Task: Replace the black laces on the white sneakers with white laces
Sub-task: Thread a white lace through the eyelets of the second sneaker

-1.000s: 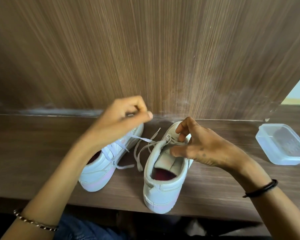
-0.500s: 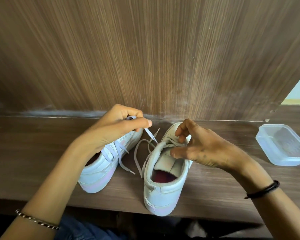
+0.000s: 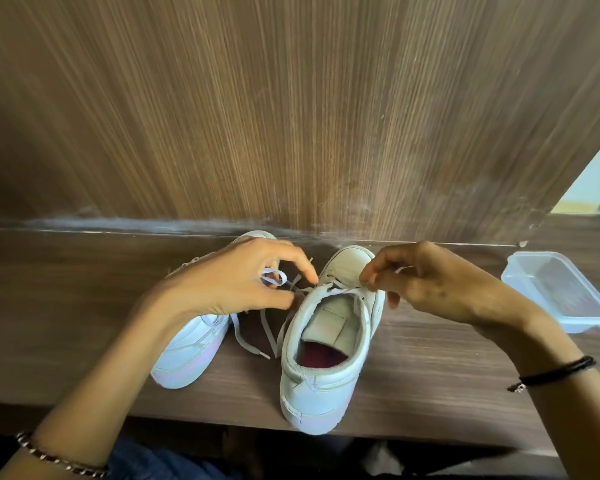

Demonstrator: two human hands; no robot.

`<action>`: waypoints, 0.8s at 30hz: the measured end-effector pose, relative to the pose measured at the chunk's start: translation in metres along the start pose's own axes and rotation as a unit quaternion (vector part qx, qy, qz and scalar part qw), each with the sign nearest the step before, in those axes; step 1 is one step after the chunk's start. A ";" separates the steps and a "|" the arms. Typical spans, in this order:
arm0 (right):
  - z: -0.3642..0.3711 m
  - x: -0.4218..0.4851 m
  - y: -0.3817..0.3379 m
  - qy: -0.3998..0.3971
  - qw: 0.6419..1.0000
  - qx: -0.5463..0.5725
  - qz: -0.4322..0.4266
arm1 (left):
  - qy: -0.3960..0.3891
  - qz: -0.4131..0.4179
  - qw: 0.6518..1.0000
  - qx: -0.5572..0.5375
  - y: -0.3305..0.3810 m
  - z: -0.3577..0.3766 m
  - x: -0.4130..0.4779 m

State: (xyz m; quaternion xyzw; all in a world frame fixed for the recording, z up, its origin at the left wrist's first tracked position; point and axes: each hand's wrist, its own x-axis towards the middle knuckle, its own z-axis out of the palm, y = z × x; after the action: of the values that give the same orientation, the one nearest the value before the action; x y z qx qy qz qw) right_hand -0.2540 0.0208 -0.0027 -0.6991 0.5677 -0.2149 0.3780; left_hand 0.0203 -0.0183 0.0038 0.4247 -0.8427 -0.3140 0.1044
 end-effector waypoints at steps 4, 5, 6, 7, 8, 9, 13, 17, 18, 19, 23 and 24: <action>-0.008 -0.005 0.002 -0.087 0.995 0.041 -0.024 | -0.005 -0.004 1.000 -0.023 0.001 0.003 0.001; -0.009 -0.005 0.002 -0.096 0.994 0.034 -0.039 | -0.008 -0.003 0.999 -0.034 0.001 0.004 0.001; -0.010 -0.005 0.003 -0.100 0.993 0.025 -0.052 | -0.008 -0.002 0.999 -0.045 0.003 0.003 0.000; -0.010 -0.004 0.003 -0.100 0.993 0.017 -0.060 | -0.009 0.000 0.999 -0.052 0.005 0.003 0.000; -0.009 -0.003 0.004 -0.098 0.993 0.010 -0.065 | -0.011 0.000 0.998 -0.061 0.005 0.002 -0.001; -0.008 -0.002 0.005 -0.092 0.994 0.003 -0.065 | -0.015 0.000 0.997 -0.078 0.005 0.001 -0.002; -0.004 0.003 0.007 -0.047 0.995 -0.028 -0.078 | -0.029 0.002 0.994 -0.109 0.005 -0.001 -0.003; -0.002 0.005 0.008 -0.030 0.995 -0.041 -0.086 | -0.020 -0.004 0.995 -0.093 0.006 -0.002 -0.002; -0.001 0.005 0.008 -0.034 0.995 -0.043 -0.088 | -0.019 -0.005 0.996 -0.087 0.006 -0.002 -0.002; 0.000 0.005 0.008 -0.038 0.994 -0.046 -0.090 | -0.019 -0.005 0.996 -0.082 0.006 -0.001 -0.002; 0.003 0.006 0.007 -0.049 0.995 -0.031 -0.083 | -0.017 0.004 0.996 -0.082 0.006 -0.001 -0.001; 0.003 0.006 0.006 -0.051 0.995 -0.025 -0.083 | -0.015 0.012 0.997 -0.081 0.006 -0.001 -0.001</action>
State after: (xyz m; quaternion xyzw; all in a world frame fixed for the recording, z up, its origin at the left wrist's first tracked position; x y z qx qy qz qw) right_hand -0.2537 0.0152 -0.0097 -0.7634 0.4925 -0.1950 0.3697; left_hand 0.0173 -0.0149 0.0080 0.4001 -0.8211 -0.3860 0.1292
